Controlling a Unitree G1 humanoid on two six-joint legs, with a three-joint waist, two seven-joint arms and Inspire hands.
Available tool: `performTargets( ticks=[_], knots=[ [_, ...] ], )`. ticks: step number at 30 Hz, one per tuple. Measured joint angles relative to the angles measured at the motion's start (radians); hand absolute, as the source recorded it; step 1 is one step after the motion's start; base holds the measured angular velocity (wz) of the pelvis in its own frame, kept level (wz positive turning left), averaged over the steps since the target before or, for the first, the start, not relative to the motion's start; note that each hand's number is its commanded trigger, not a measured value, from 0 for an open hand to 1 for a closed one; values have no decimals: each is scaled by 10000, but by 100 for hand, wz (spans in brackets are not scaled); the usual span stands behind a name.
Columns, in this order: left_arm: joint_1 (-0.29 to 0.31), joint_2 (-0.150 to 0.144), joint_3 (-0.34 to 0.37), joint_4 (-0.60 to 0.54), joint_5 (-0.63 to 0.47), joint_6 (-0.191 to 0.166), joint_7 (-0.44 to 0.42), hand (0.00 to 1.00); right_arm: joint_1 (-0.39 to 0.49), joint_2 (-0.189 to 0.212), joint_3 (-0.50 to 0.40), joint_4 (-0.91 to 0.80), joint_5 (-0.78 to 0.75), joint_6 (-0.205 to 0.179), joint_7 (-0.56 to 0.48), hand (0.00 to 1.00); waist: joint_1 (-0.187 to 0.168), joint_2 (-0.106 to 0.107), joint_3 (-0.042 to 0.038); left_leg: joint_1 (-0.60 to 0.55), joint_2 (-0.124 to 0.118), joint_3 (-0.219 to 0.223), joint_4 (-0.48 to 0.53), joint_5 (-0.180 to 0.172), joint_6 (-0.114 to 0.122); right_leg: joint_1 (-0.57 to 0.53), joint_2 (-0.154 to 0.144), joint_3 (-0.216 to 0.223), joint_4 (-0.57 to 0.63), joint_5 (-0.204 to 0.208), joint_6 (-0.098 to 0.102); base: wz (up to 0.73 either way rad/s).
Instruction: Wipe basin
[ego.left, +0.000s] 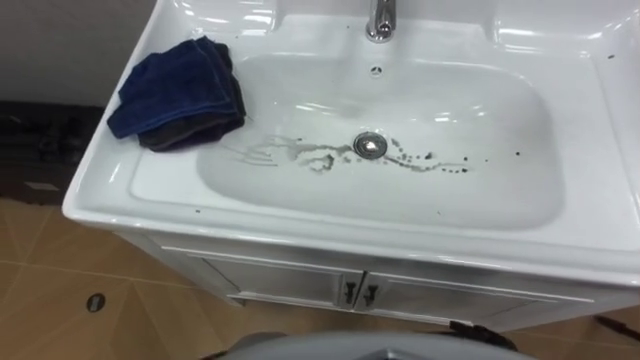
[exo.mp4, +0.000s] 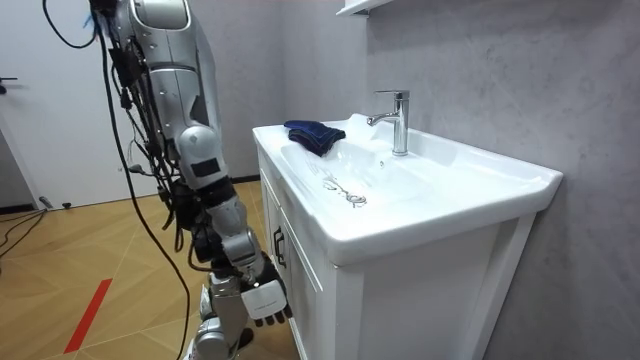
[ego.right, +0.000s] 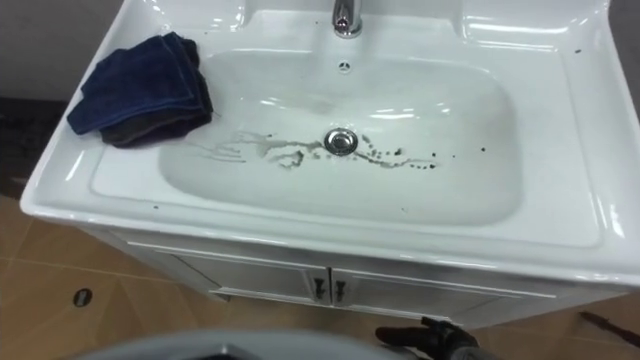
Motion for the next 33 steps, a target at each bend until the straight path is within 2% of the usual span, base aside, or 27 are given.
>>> performTargets(
  ticks=[2, 4, 7, 9, 11, 12, 14, 19, 21, 26, 28, 33],
  knots=[
    [-35, 103, 514, -399, -2, 3, 431, 0, 41, -148, -6, -54, -27, 41, -22, 0, 110, 125, -19, 5, -26, -15, 9, 4, 5, 12, -15, 6, -23, -13, -3, 0],
    [29, 336, 1308, -1040, 9, -56, 1063, 0, 213, -252, -136, -356, -402, 93, -158, 0, 335, 202, -47, 37, -83, -85, -4, 22, 18, 32, -58, -43, -3, -83, -1, 8],
    [-78, 667, 1809, -1397, -42, -256, 1738, 0, 216, -376, -157, -338, -517, 86, -303, 0, 367, 249, -65, -32, -171, -284, -17, 87, 50, 40, -114, -280, -2, -110, 31, 23],
    [-125, 724, 2680, -2563, -303, -314, 2558, 0, 382, -525, -359, -352, -598, 97, -479, 0, 657, 296, -106, -86, -218, -300, -24, 92, 63, 5, -146, -305, -25, -123, 53, 8],
    [-145, 830, 3175, -3356, -283, -535, 3193, 0, 399, -542, -658, -352, -904, 96, -577, 0, 804, 291, -132, -66, -235, -331, -56, 97, 70, 10, -162, -341, -29, -129, 62, 2],
    [-170, 924, 3289, -3677, -252, -828, 3590, 0, 388, -553, -793, -351, -1084, 70, -594, 0, 842, 283, -145, -48, -243, -332, -55, 100, 74, 10, -168, -331, -23, -129, 63, 0],
    [-174, 998, 3313, -4122, -153, -1089, 4026, 0, 384, -557, -906, -350, -1161, -38, -626, 0, 918, 323, -159, -36, -245, -337, -61, 101, 76, -1, -167, -305, -8, -126, 65, 0],
    [-195, 1001, 3256, -6237, -160, -1242, 5123, 0, 594, -514, -898, -395, -1091, -150, -737, 0, 919, 421, -186, -52, -251, -477, -61, 99, 74, -2, -162, -512, 103, -121, 64, 9],
    [-227, 1004, 3250, -7165, -10, -1293, 5572, 0, 742, -546, -903, -385, -1082, -139, -744, 0, 916, 538, -178, -50, -244, -494, -72, 96, 76, -27, -165, -486, 137, -121, 63, -2],
    [-470, 1046, 3242, -8560, 1643, -1470, 6166, 0, 780, -560, -904, -420, -1095, -221, -746, 0, 836, 625, -176, -40, -244, -501, -45, 98, 75, -12, -161, -463, 136, -121, 63, -1],
    [-663, 1061, 3238, -9239, 2750, -1520, 6351, 0, 764, -552, -906, -354, -1101, -308, -739, 0, 827, 632, -159, -57, -245, -503, -50, 97, 75, -21, -159, -459, 134, -121, 63, 0],
    [-900, 1115, 3202, -10690, 4279, -1594, 6346, 0, 731, -545, -905, -288, -1181, -382, -638, 0, 749, 598, -139, 10, -244, -472, -55, 103, 74, 19, -158, -362, 126, -121, 63, -1]
  ],
)
